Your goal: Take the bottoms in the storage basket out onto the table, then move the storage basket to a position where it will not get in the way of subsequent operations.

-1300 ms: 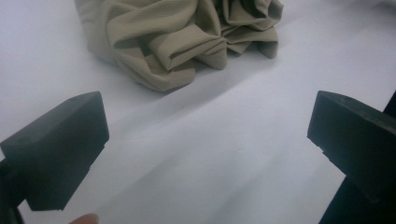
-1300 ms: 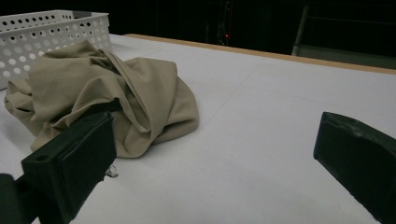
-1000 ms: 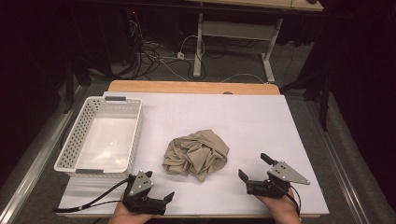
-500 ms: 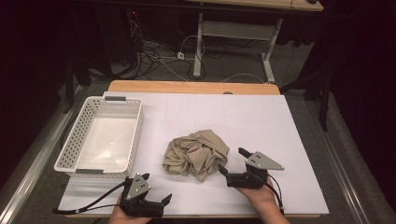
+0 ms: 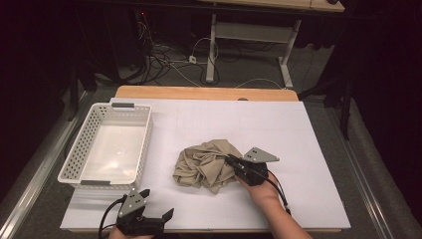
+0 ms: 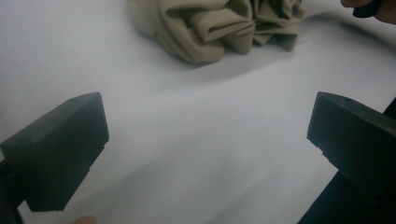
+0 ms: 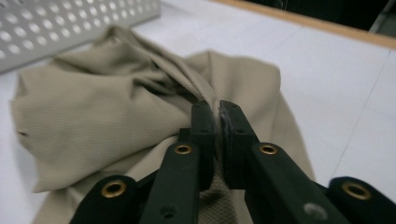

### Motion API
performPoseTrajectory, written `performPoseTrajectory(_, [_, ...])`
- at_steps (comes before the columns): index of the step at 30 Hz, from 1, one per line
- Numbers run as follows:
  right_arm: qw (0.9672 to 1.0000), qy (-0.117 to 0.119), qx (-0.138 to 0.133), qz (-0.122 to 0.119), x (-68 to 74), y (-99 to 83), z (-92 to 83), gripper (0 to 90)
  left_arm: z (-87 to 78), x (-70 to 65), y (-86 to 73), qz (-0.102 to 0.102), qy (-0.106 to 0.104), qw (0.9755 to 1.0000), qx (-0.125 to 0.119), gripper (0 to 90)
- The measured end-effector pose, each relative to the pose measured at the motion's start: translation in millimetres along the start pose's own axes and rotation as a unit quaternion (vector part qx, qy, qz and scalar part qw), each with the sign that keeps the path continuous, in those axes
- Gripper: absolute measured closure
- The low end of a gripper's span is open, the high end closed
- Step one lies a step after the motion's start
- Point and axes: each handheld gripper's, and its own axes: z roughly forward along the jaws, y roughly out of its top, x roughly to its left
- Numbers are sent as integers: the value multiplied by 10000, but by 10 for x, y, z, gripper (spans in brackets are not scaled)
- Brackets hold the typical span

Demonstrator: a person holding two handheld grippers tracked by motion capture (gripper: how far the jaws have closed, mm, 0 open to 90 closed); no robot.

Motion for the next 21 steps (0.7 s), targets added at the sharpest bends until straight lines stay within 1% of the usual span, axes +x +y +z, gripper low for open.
performPoseTrajectory(2, [9998, -6, -184, -14, -2, 10, -120, 866, 42, -46, 39, 164, -254, 9995, -112, 0])
performPoseTrajectory(3, [9997, -3, -261, -24, -5, 7, -185, 866, 71, -70, 68, 317, -298, 9989, -185, 0])
performPoseTrajectory(6, [9989, -62, -458, -54, -18, -23, -401, 866, 176, -156, 154, 472, -505, 9973, -236, 0])
performPoseTrajectory(9, [9979, -291, -575, -91, -49, -95, -620, 866, 311, -224, 235, 604, -693, 9956, -187, 0])
performPoseTrajectory(10, [9976, -377, -582, -65, -67, -127, -689, 866, 353, -243, 261, 644, -751, 9950, -169, 0])
performPoseTrajectory(12, [9970, -534, -556, 38, -134, -198, -818, 865, 433, -277, 314, 677, -861, 9938, -193, 0])
performPoseTrajectory(14, [9963, -681, -509, 143, -206, -278, -939, 864, 502, -307, 364, 699, -961, 9926, -268, 0])
performPoseTrajectory(16, [9950, -847, -480, 232, -275, -351, -1056, 865, 557, -327, 402, 731, -992, 9916, -386, 0])
performPoseTrajectory(17, [9941, -923, -490, 297, -313, -382, -1116, 865, 581, -331, 423, 706, -1035, 9913, -406, 0])
performPoseTrajectory(18, [9929, -1013, -498, 363, -354, -411, -1176, 865, 601, -330, 441, 683, -1084, 9909, -409, 0])
performPoseTrajectory(20, [9903, -1197, -514, 474, -444, -469, -1293, 865, 636, -329, 478, 693, -1047, 9917, -271, 0])
performPoseTrajectory(21, [9887, -1293, -525, 554, -494, -499, -1355, 865, 648, -327, 487, 704, -1042, 9918, -245, 0])
